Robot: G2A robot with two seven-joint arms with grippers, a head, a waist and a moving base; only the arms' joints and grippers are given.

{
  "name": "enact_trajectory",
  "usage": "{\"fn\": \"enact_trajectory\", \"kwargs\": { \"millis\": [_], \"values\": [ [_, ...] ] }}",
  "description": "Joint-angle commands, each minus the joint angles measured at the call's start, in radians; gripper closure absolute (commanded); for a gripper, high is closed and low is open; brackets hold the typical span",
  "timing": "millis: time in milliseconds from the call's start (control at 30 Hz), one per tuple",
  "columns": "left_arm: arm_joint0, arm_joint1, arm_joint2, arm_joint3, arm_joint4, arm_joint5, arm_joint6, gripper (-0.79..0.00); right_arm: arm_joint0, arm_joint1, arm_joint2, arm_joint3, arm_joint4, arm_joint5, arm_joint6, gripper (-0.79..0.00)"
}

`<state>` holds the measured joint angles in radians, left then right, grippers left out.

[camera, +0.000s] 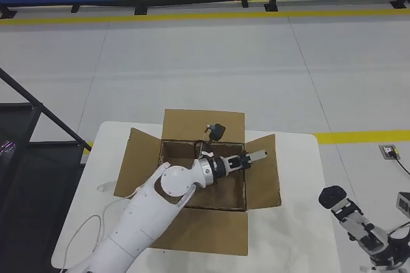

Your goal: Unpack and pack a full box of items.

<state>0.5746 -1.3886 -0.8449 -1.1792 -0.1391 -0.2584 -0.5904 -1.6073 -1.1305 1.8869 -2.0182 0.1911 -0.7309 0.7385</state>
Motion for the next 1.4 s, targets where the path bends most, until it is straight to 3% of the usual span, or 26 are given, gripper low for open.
{"fn": "enact_trajectory", "kwargs": {
  "millis": [0, 200, 333, 533, 733, 867, 1267, 1367],
  "values": [
    [0.047, 0.029, -0.079, -0.092, 0.049, 0.054, -0.003, -0.785, 0.041, 0.005, -0.011, -0.036, -0.080, 0.057, 0.021, -0.785],
    [0.249, 0.113, -0.397, -0.401, 0.112, 0.168, -0.062, -0.785, 0.213, 0.024, -0.109, -0.144, -0.271, 0.219, 0.157, -0.785],
    [0.407, 0.150, -0.604, -0.563, 0.119, 0.204, -0.086, -0.785, 0.388, 0.034, -0.275, -0.150, -0.403, 0.334, 0.293, -0.785],
    [0.587, 0.174, -0.808, -0.658, 0.085, 0.190, -0.071, -0.785, 0.688, 0.017, -0.625, -0.025, -0.594, 0.458, 0.418, -0.785],
    [0.732, 0.186, -0.992, -0.671, -0.033, 0.144, -0.061, -0.785, 0.999, -0.042, -0.963, 0.211, -0.784, 0.590, 0.465, -0.785],
    [0.791, 0.190, -1.053, -0.665, -0.119, 0.119, -0.094, -0.785, 1.131, -0.089, -1.100, 0.368, -0.776, 0.616, 0.451, -0.785],
    [0.791, 0.190, -1.053, -0.665, -0.119, 0.119, -0.094, -0.785, 1.131, -0.089, -1.100, 0.368, -0.776, 0.616, 0.451, -0.785],
    [0.791, 0.190, -1.053, -0.665, -0.119, 0.119, -0.094, -0.785, 1.124, -0.093, -1.125, 0.377, -0.808, 0.564, 0.399, -0.785]
  ]
}}
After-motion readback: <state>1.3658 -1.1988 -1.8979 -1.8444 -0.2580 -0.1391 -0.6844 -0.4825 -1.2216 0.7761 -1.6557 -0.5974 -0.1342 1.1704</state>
